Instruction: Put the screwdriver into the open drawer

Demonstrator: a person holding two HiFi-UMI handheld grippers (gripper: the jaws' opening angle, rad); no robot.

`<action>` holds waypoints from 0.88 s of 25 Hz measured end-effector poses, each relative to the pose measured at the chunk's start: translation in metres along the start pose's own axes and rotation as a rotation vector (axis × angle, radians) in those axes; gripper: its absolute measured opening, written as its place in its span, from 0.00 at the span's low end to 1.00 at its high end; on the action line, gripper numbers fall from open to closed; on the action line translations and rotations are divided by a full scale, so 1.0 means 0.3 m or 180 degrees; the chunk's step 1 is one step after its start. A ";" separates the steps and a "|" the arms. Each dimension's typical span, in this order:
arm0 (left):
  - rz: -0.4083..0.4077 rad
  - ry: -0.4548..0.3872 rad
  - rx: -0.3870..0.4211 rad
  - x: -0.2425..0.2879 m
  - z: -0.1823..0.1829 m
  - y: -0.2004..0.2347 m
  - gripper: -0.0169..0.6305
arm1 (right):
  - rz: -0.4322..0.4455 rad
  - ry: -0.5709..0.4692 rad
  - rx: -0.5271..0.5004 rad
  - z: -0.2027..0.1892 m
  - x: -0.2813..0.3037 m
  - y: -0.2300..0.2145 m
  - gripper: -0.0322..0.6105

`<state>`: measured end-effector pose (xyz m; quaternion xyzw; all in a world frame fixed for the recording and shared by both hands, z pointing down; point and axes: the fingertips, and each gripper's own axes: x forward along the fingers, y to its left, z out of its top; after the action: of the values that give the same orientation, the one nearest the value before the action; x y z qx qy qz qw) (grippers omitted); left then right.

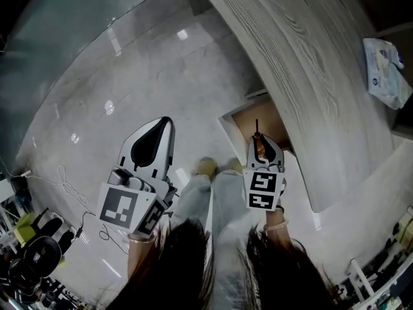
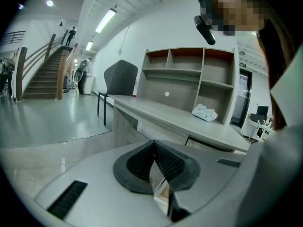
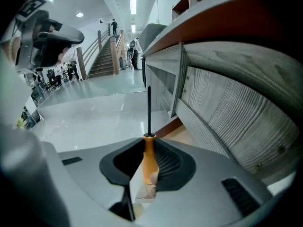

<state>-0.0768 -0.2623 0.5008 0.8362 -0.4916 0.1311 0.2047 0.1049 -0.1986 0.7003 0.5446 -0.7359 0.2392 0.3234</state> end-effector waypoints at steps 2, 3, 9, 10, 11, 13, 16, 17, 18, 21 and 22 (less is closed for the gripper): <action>0.0039 0.0051 0.0016 0.005 -0.016 0.006 0.05 | 0.0013 0.0044 0.0014 -0.021 0.024 -0.008 0.18; 0.0038 0.0008 0.0001 0.012 -0.013 0.005 0.05 | 0.0019 0.0069 0.0020 -0.033 0.036 -0.011 0.18; 0.0034 0.0092 0.0043 0.034 -0.062 0.004 0.05 | 0.0061 0.0210 0.0028 -0.088 0.091 -0.015 0.18; 0.0030 0.0091 0.0049 0.038 -0.064 0.002 0.05 | 0.0063 0.0242 0.0037 -0.096 0.102 -0.017 0.18; 0.0026 0.0092 0.0048 0.042 -0.066 0.000 0.05 | 0.0063 0.0287 0.0049 -0.105 0.113 -0.020 0.18; 0.0022 0.0093 0.0039 0.047 -0.072 -0.003 0.05 | 0.0058 0.0399 0.0082 -0.126 0.137 -0.025 0.18; 0.0040 0.0101 0.0031 0.051 -0.086 0.000 0.05 | 0.0034 0.0524 0.0096 -0.149 0.173 -0.031 0.18; 0.0045 0.0107 0.0032 0.052 -0.091 0.002 0.05 | 0.0016 0.0536 0.0092 -0.151 0.184 -0.035 0.18; 0.0045 0.0111 0.0028 0.052 -0.096 0.003 0.05 | 0.0001 0.0553 0.0094 -0.153 0.193 -0.038 0.18; 0.0052 0.0061 -0.0069 0.054 -0.100 0.006 0.05 | 0.0004 0.0686 0.0139 -0.175 0.224 -0.036 0.18; 0.0057 0.0040 -0.0108 0.056 -0.099 0.006 0.05 | 0.0007 0.0736 0.0147 -0.185 0.234 -0.033 0.18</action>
<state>-0.0707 -0.2620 0.5346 0.8274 -0.4999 0.1297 0.2207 0.1125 -0.2079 0.7895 0.5198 -0.6886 0.3177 0.3932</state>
